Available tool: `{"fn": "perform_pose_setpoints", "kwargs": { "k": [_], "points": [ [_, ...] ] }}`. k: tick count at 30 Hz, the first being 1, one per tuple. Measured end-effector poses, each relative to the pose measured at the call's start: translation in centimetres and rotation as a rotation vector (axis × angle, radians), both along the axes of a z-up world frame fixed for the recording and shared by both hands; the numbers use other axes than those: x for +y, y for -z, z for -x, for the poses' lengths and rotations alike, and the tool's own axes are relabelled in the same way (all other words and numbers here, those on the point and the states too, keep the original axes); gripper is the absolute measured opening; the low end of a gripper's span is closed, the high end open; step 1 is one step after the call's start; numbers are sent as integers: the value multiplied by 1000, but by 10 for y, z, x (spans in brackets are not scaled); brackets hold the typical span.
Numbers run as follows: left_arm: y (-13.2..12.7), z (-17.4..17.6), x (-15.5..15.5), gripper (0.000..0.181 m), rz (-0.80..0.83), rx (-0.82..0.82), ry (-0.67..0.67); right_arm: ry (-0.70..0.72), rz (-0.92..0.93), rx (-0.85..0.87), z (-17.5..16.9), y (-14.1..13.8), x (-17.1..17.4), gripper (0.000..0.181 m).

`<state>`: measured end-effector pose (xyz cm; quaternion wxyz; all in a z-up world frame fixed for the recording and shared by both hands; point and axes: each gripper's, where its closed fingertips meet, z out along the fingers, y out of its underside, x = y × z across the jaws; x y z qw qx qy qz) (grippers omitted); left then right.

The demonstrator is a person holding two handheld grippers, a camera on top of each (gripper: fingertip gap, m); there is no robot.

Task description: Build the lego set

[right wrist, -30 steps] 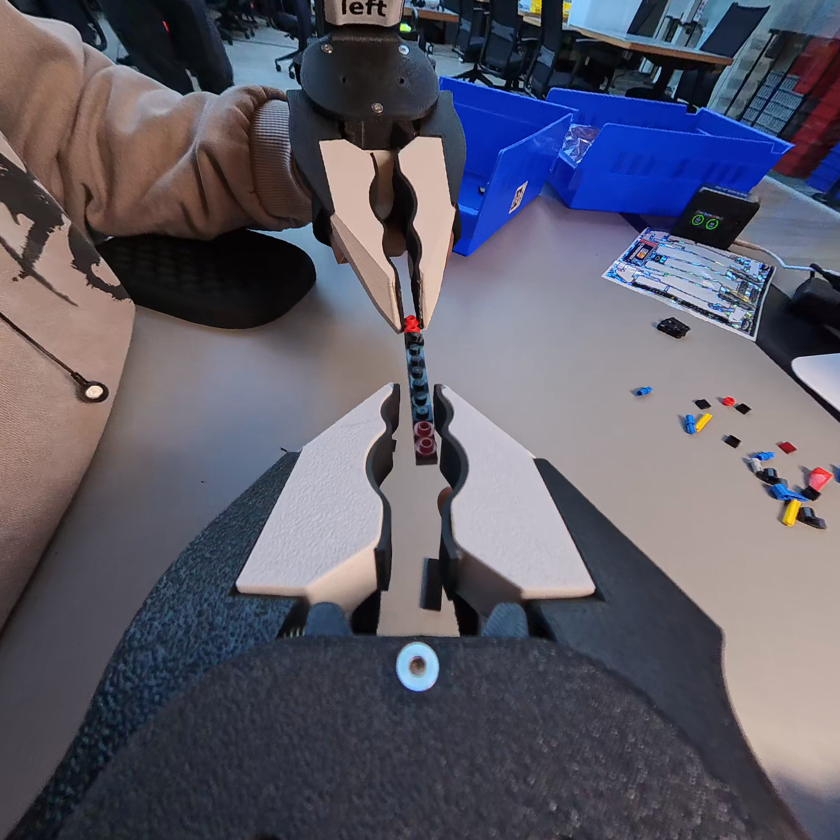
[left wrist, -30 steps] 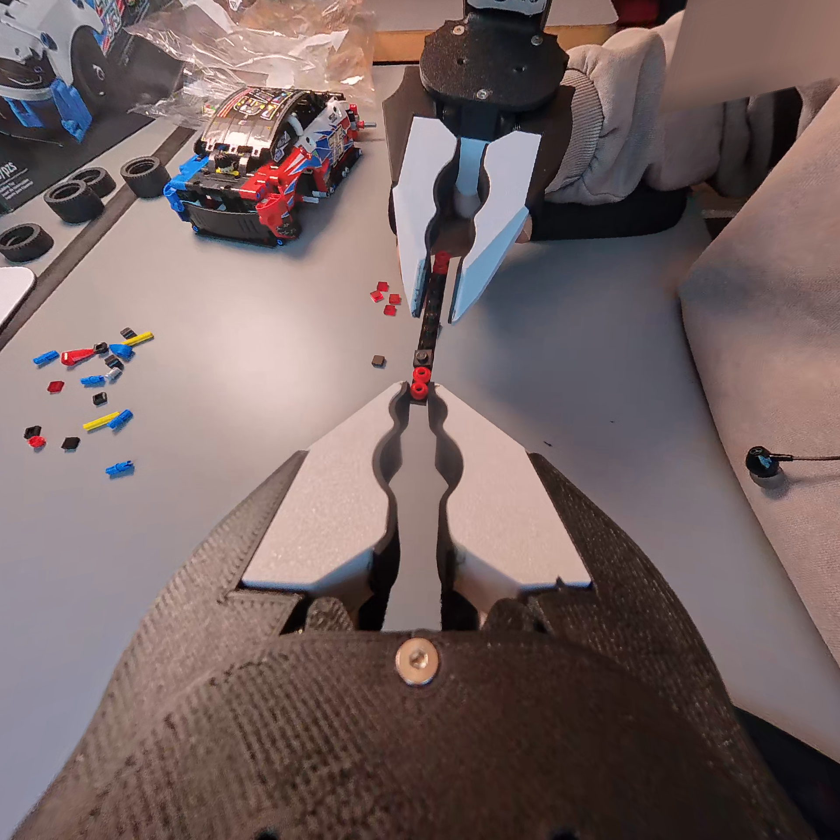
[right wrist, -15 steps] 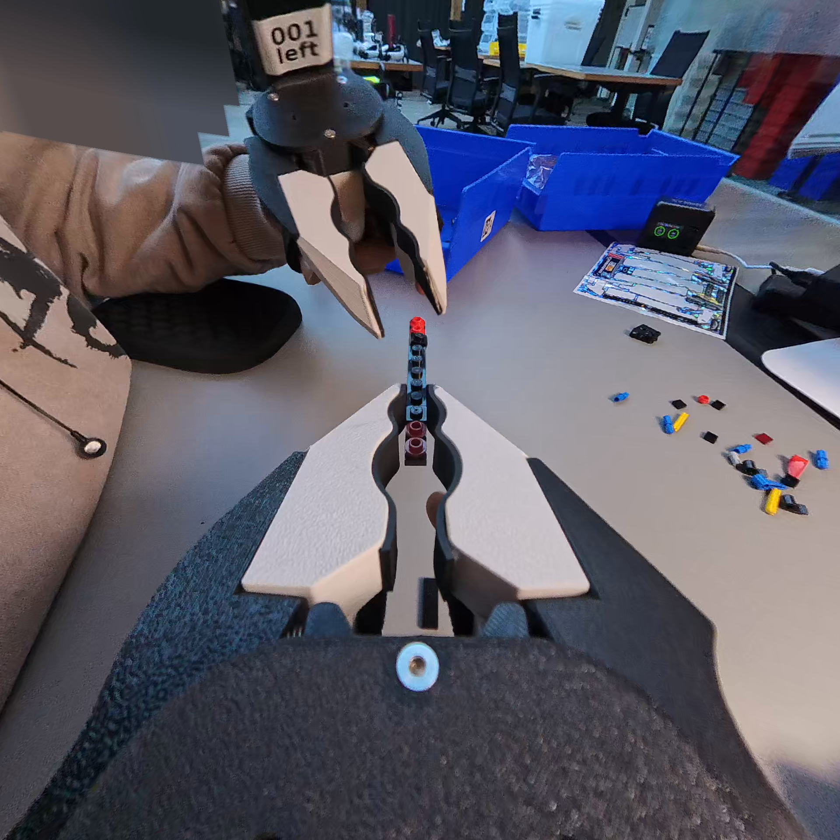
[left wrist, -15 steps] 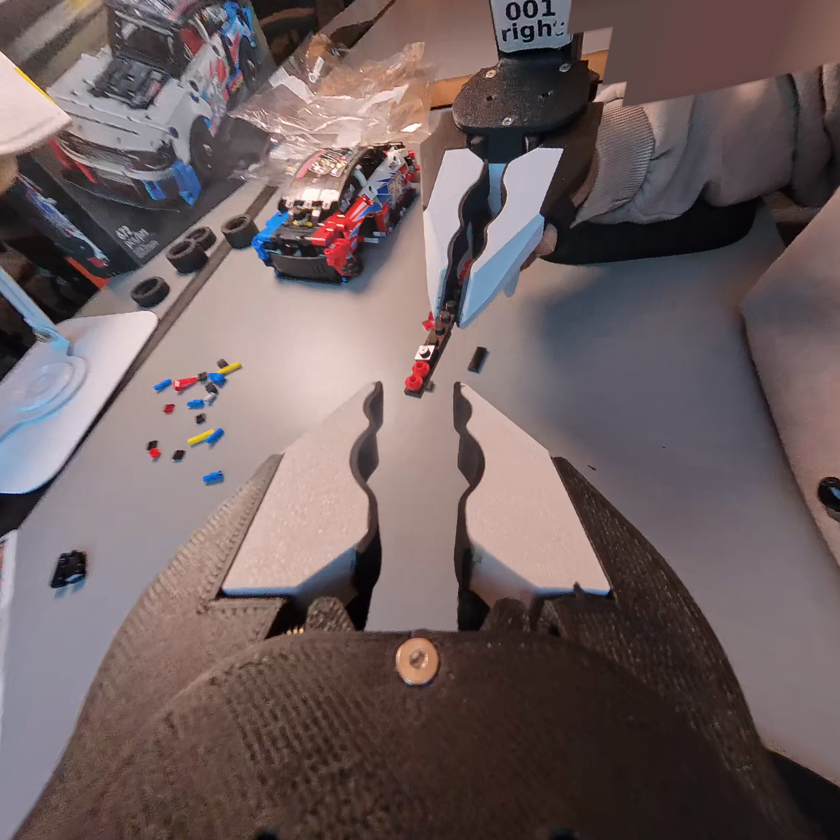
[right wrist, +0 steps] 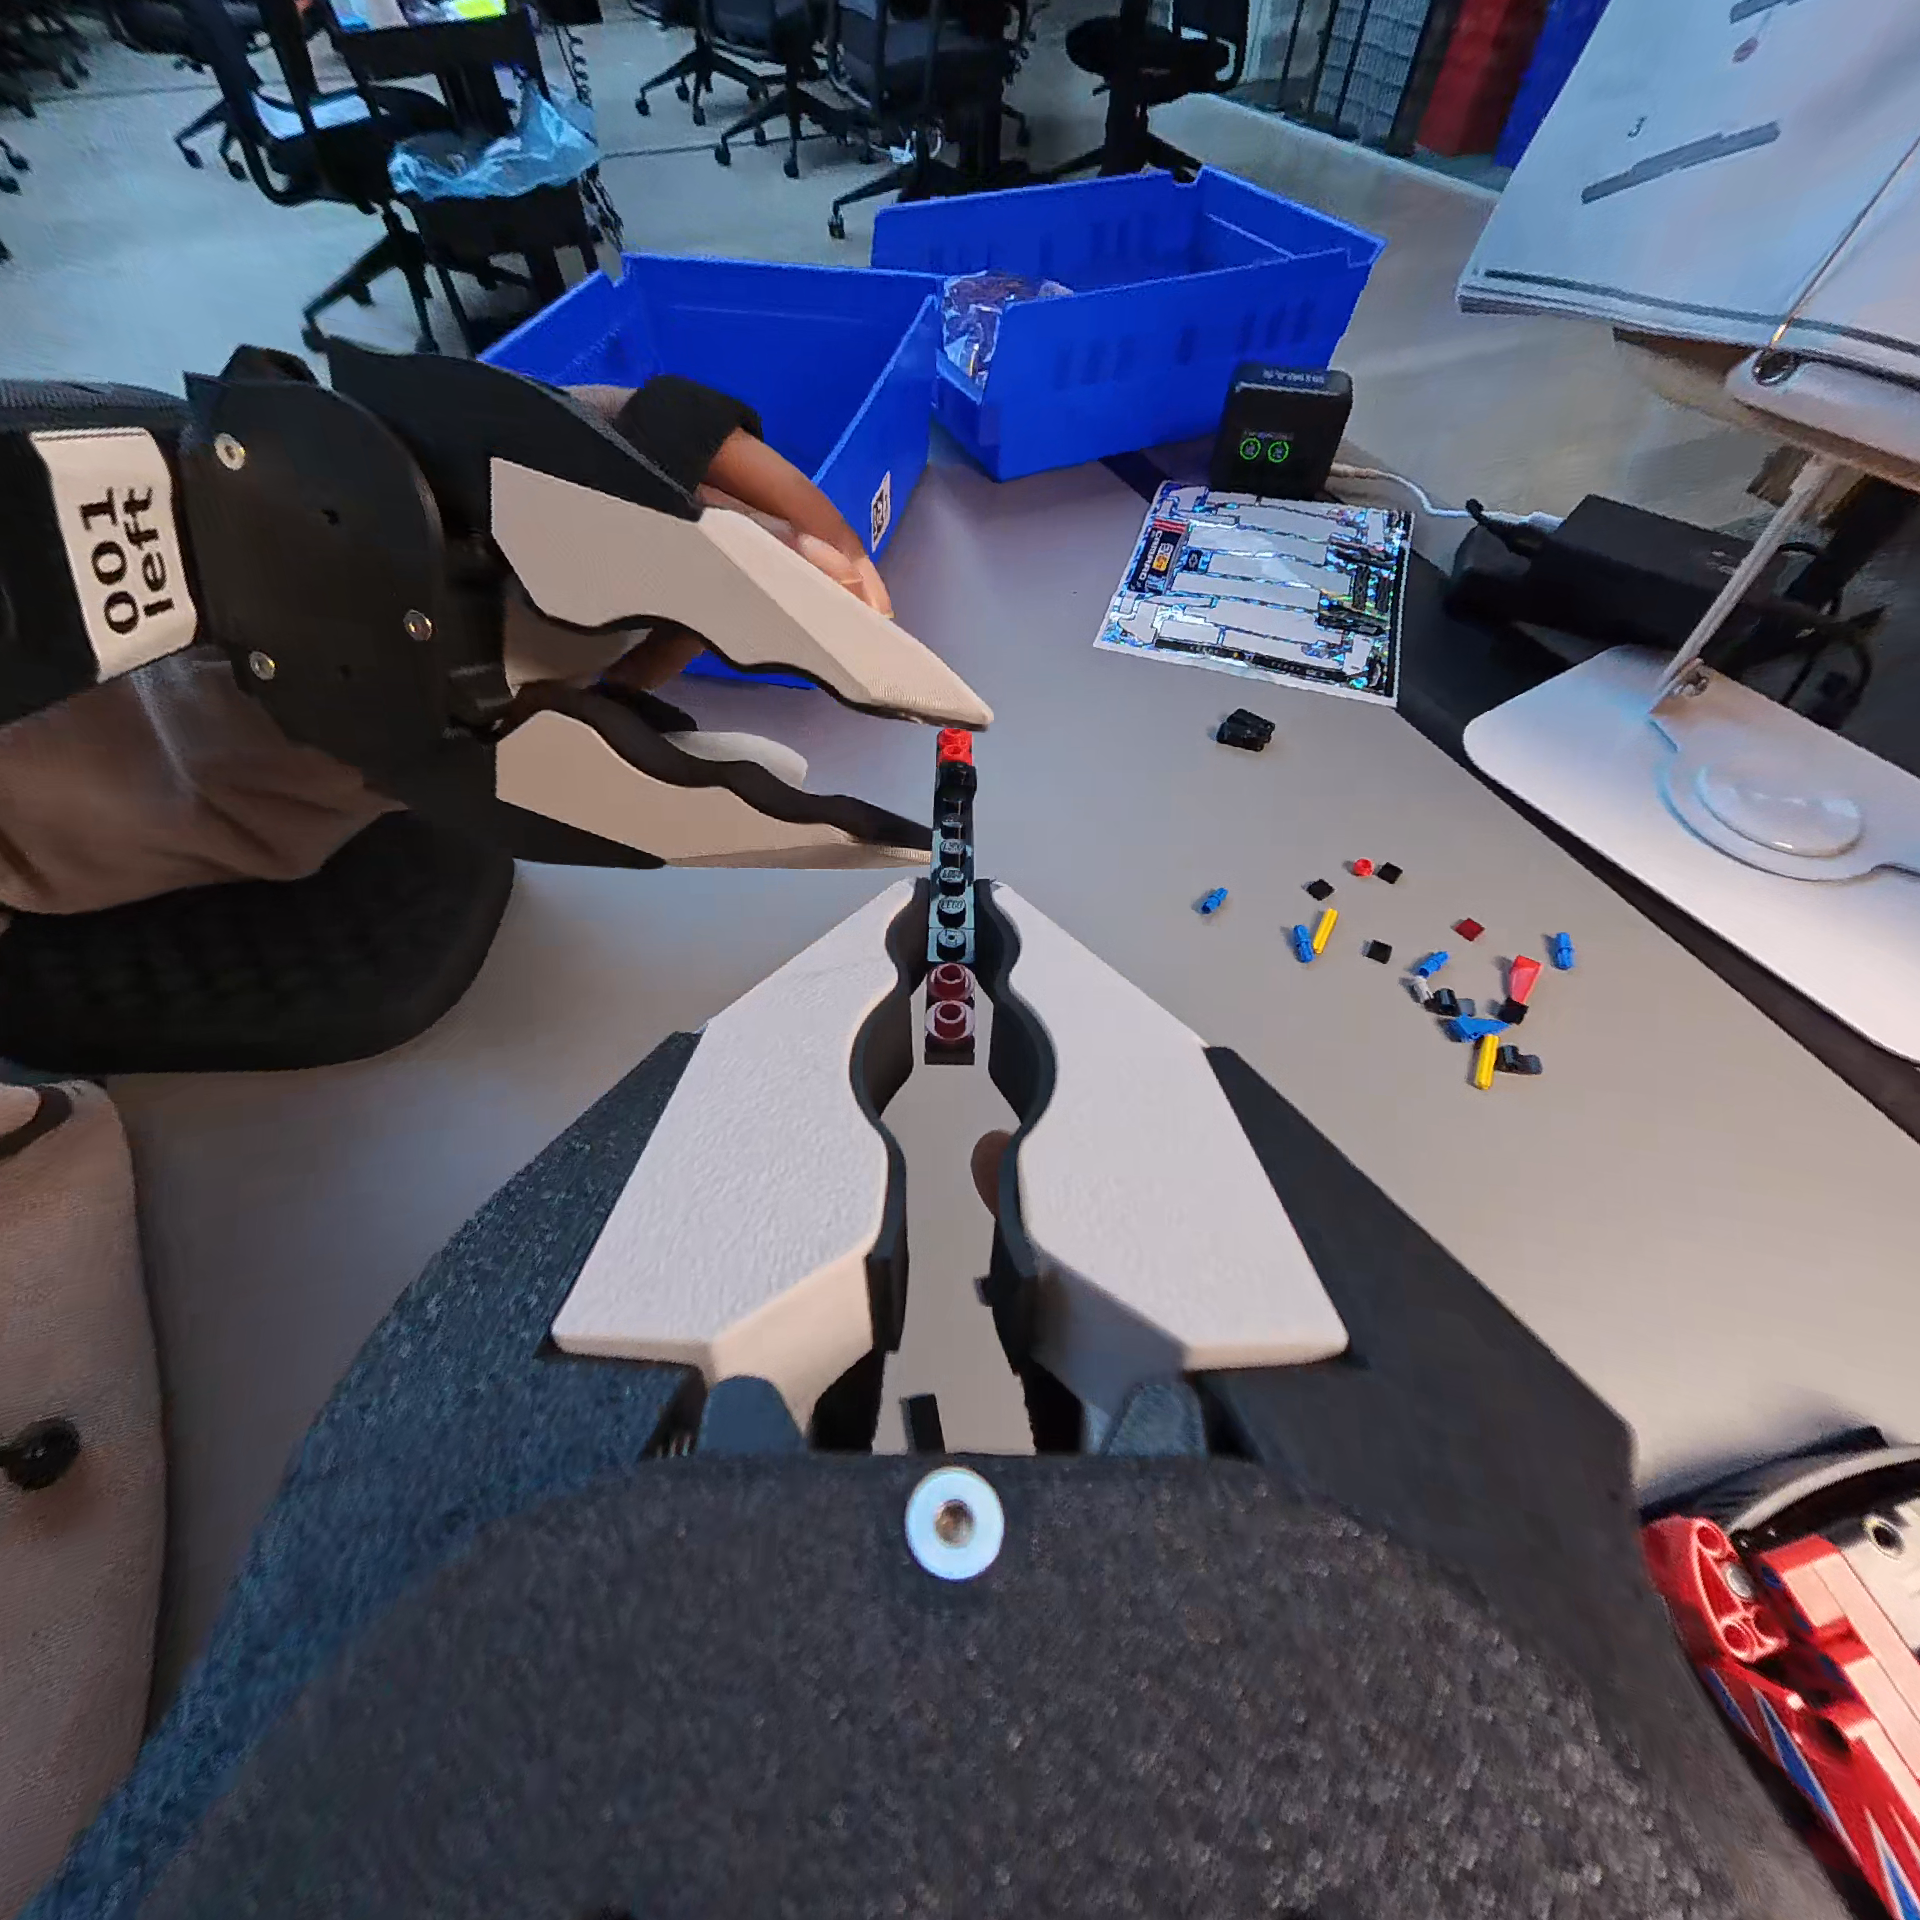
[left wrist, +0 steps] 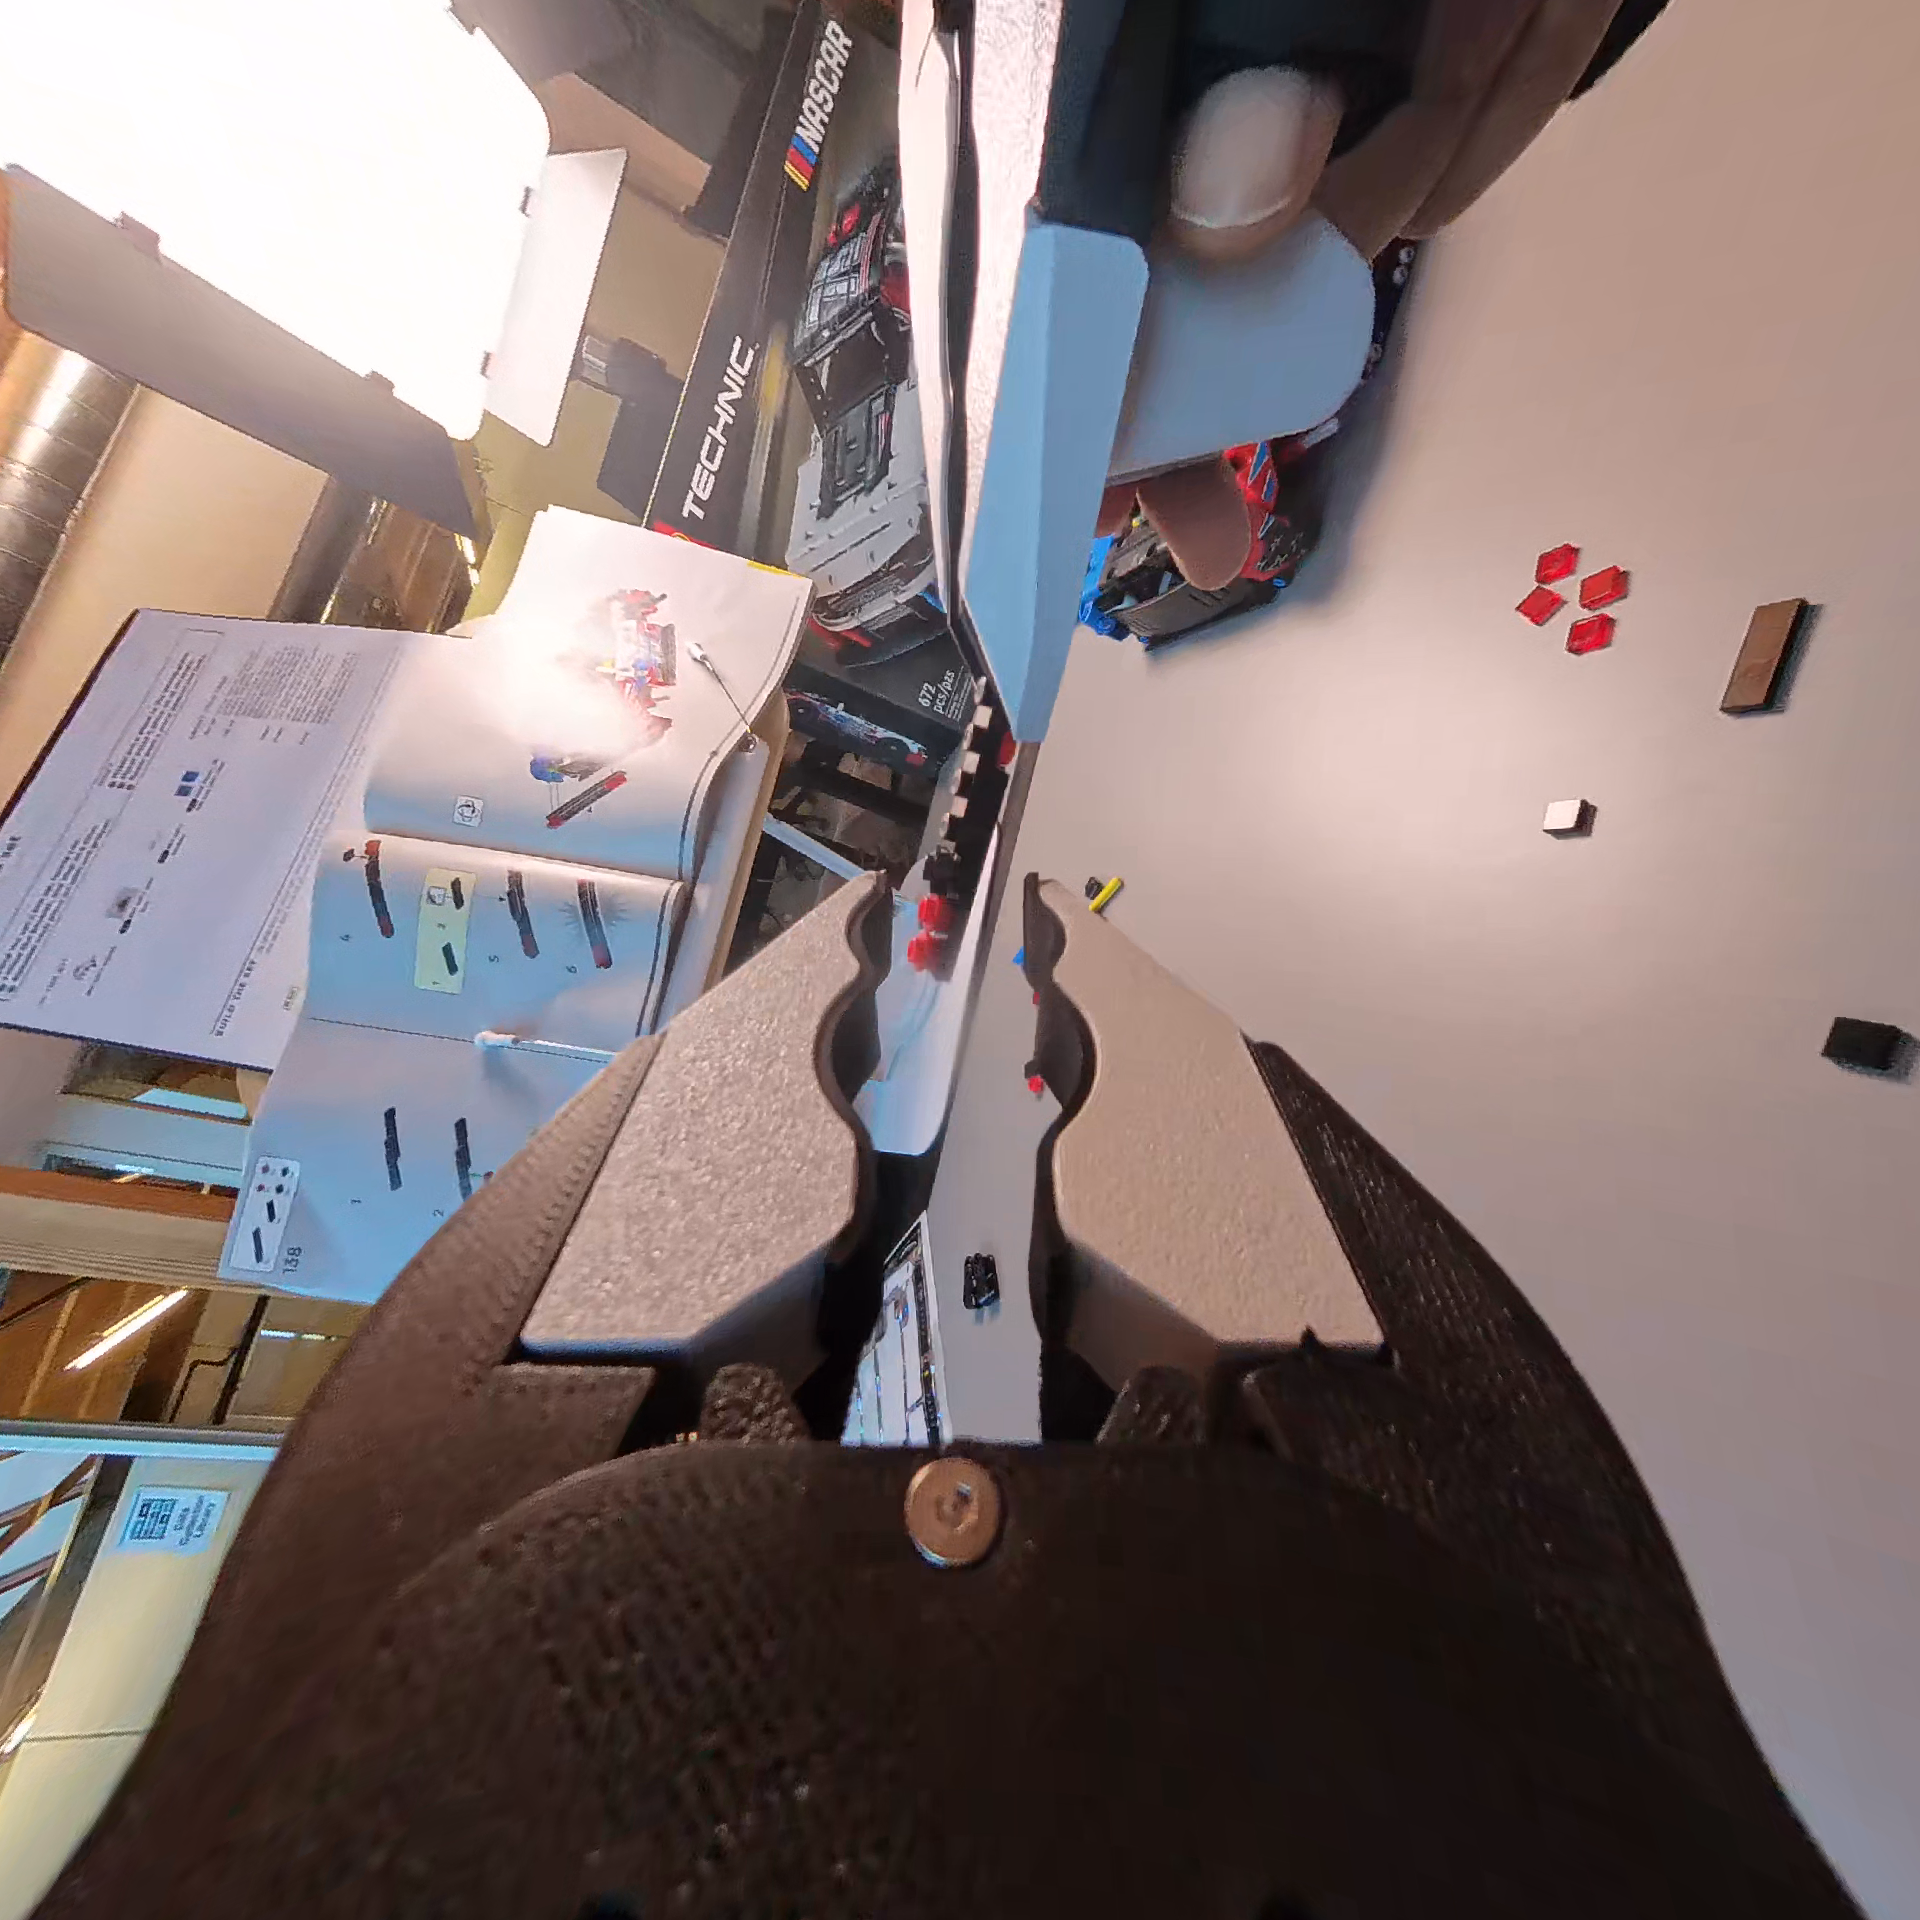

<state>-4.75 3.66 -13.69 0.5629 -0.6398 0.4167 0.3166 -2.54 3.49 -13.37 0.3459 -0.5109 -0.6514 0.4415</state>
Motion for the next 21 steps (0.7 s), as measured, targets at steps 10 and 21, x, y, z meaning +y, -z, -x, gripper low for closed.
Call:
{"fn": "perform_pose_setpoints", "kwargs": {
  "k": [10,21],
  "points": [
    [4,-3,2,9,-17,83,-12,25,12,-47,-1,5,0,5],
    [16,-10,-5,6,54,170,38,-19,79,-92,-6,13,-5,5]
  ]
}}
